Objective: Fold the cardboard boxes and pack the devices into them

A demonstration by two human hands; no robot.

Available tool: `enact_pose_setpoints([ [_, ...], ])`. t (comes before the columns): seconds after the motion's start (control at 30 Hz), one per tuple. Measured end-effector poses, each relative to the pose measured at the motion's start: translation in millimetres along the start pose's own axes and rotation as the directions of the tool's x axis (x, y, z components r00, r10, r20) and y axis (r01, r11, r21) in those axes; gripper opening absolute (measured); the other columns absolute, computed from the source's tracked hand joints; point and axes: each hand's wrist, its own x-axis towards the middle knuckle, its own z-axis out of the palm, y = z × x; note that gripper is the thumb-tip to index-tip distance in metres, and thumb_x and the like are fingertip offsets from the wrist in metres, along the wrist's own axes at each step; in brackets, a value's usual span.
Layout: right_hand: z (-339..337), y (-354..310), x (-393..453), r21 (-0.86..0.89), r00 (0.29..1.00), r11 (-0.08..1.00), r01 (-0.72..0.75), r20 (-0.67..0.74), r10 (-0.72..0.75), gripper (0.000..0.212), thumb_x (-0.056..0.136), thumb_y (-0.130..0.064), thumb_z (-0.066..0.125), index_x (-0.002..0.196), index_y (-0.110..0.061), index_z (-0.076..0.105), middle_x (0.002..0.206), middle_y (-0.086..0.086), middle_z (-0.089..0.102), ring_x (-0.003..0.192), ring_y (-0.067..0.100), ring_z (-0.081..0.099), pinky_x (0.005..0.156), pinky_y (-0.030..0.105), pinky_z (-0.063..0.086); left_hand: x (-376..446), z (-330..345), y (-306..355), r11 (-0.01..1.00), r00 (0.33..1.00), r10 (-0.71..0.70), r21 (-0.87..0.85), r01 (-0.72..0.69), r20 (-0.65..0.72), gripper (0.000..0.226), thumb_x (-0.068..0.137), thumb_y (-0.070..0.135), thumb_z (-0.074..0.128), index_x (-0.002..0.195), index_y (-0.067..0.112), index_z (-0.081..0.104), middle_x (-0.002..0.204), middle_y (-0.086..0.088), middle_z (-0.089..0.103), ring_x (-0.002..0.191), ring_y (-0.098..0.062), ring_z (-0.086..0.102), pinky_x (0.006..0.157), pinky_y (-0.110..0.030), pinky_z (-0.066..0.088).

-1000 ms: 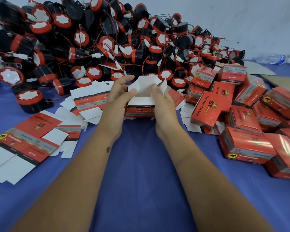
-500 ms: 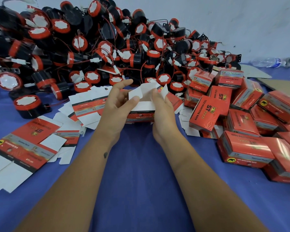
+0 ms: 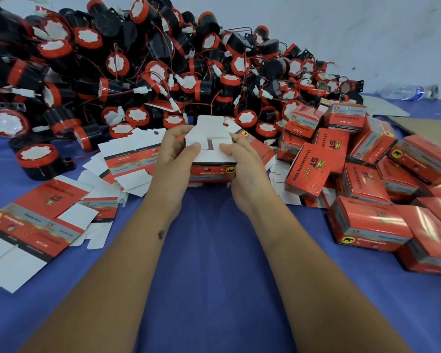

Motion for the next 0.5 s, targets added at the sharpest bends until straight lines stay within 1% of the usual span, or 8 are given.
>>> enact_pose_setpoints([
  [0.07,-0.2,-1.2,-0.3,-0.010,0.999,0.999,0.040,0.003,-0.040,0.029,0.094,-0.001,0.048,0.104,-0.023,0.065,0.101,0.004,0.069,0.090,0.021,0.063,0.075,0.036,0.052,-1.5,1.6,1.9,1.000,1.000,0.009,-0.017,-0.009,0.028,0.043,0.101,0.008,0.049,0.098,0.050,0.063,0.097,0.012,0.070,0.091,-0.014,0.066,0.070,-0.031,0.058],
  [0.17,-0.4,-0.8,-1.9,-0.034,0.996,0.995,0.090,-0.019,-0.091,0.036,0.091,0.002,0.045,0.086,-0.026,0.066,0.098,0.004,0.066,0.090,0.023,0.059,0.071,0.036,0.049,-3.0,1.5,4.2,1.000,0.999,0.006,-0.002,-0.006,0.040,0.039,0.101,0.009,0.048,0.086,0.041,0.066,0.107,0.007,0.068,0.095,-0.020,0.065,0.063,-0.031,0.056],
  [0.23,-1.8,-0.5,-2.7,-0.010,0.996,0.996,0.093,-0.015,-0.093,0.032,0.088,-0.002,0.043,0.078,-0.023,0.065,0.092,0.004,0.066,0.085,0.023,0.059,0.059,0.029,0.050,-2.7,1.8,3.1,1.000,1.000,-0.011,0.024,0.011,0.021,0.036,0.097,0.009,0.048,0.076,0.033,0.066,0.106,0.008,0.067,0.097,-0.020,0.064,0.061,-0.028,0.055],
  [0.27,-3.1,-1.8,-2.9,0.025,0.997,0.997,0.077,0.001,-0.077,0.024,0.083,-0.007,0.045,0.077,-0.020,0.064,0.089,0.004,0.067,0.081,0.022,0.061,0.053,0.027,0.049,-2.2,2.1,2.8,0.999,0.999,-0.037,0.024,0.037,0.006,0.034,0.094,0.011,0.049,0.072,0.031,0.066,0.104,0.006,0.067,0.096,-0.021,0.063,0.059,-0.026,0.053],
  [0.33,-6.2,-6.8,-2.9,0.051,0.998,0.998,0.040,0.038,-0.042,0.015,0.071,-0.018,0.051,0.079,-0.016,0.063,0.089,0.007,0.066,0.076,0.021,0.063,0.052,0.026,0.050,-1.2,2.0,2.0,0.997,0.998,-0.061,0.054,0.062,-0.017,0.031,0.092,0.017,0.053,0.069,0.031,0.066,0.101,0.004,0.067,0.093,-0.017,0.065,0.057,-0.024,0.052],
  [0.4,-10.2,-10.3,-0.7,-0.110,0.998,0.993,0.044,0.051,-0.039,0.019,0.072,-0.013,0.053,0.087,-0.018,0.064,0.097,0.008,0.063,0.083,0.021,0.061,0.058,0.028,0.050,-1.6,1.8,1.2,0.994,1.000,-0.013,0.104,0.012,0.013,0.030,0.096,0.015,0.054,0.076,0.033,0.068,0.094,0.013,0.067,0.086,-0.006,0.066,0.059,-0.020,0.054],
  [0.47,-12.6,-11.3,0.3,-0.256,0.994,0.963,0.081,0.087,-0.061,0.028,0.081,0.000,0.053,0.098,-0.021,0.063,0.103,0.008,0.061,0.088,0.022,0.060,0.062,0.027,0.052,-2.8,0.5,1.0,0.995,0.998,0.004,0.102,-0.010,0.059,0.032,0.097,0.009,0.054,0.092,0.037,0.068,0.094,0.012,0.068,0.087,-0.008,0.067,0.065,-0.024,0.058],
  [0.5,-12.3,-11.3,0.5,-0.270,0.993,0.958,0.092,0.097,-0.068,0.033,0.083,0.004,0.053,0.101,-0.022,0.062,0.103,0.008,0.061,0.088,0.020,0.061,0.063,0.027,0.052,-2.8,-0.1,0.7,0.995,0.998,0.005,0.095,-0.011,0.059,0.036,0.096,0.006,0.054,0.097,0.041,0.066,0.095,0.008,0.069,0.088,-0.012,0.067,0.068,-0.027,0.059],
])
